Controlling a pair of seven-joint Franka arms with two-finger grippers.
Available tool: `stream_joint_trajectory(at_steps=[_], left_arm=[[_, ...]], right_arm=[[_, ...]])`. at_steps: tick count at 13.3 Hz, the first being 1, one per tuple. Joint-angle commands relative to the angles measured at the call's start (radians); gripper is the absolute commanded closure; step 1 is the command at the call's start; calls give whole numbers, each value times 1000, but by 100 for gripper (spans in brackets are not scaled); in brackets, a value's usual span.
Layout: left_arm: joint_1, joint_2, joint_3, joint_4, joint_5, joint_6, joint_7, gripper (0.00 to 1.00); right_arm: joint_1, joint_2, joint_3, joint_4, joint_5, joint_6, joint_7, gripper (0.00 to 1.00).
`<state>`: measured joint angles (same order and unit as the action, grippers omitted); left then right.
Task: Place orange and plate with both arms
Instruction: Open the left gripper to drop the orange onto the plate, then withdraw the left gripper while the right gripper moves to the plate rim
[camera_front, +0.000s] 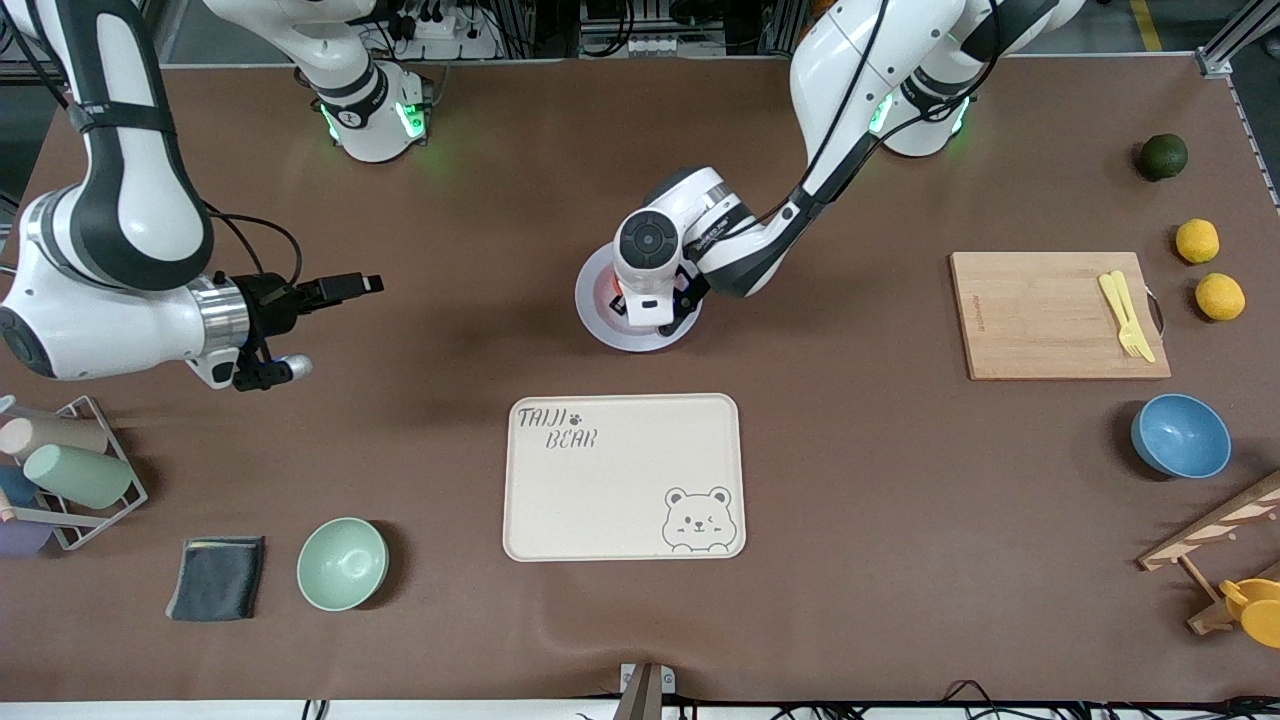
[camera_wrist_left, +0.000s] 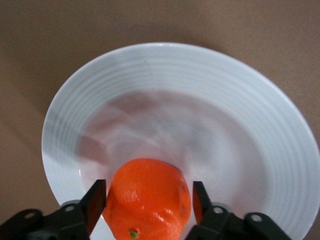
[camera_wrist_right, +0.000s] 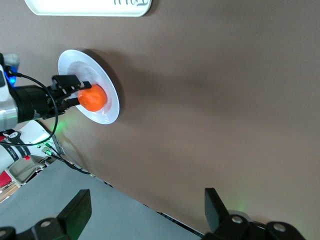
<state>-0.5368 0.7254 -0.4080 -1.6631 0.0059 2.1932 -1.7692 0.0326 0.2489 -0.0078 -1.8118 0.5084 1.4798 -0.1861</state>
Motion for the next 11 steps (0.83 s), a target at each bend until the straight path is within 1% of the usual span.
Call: stream_joint_trajectory(at_steps=[1,2,4,5,6,7,9,10,11], left_arm=[[30,-39,5,9,28,-9,-4,0],[59,-61,5,13,46,-10,-6,0],[112,-134,5,17,57,-32,10,0],[150,-168,5,32,86,-64,28,0],[184,-194,5,64,138,-140,71,0],[226,-214,5,113,179,-212,150,0],[320,-230,2,237,183,-349,366,0],[361,-251,0,262,184,-401,498,0],[404,-282,2,263,183,-414,637,0]], right_arm=[[18,-46,0,-61,21,23,2,0],[26,-46,0,-69,21,31,2,0],[44,-57,2,-102,25,66,2,0],[49,-62,2,-118,31,82,2,0],[53,-65,2,-132,51,89,2,0],[55,-65,2,-148,73,102,2,0],[70,-78,2,-188,94,144,2,0],[90,-89,2,-210,94,167,2,0],[102,-103,2,-234,96,195,2,0]])
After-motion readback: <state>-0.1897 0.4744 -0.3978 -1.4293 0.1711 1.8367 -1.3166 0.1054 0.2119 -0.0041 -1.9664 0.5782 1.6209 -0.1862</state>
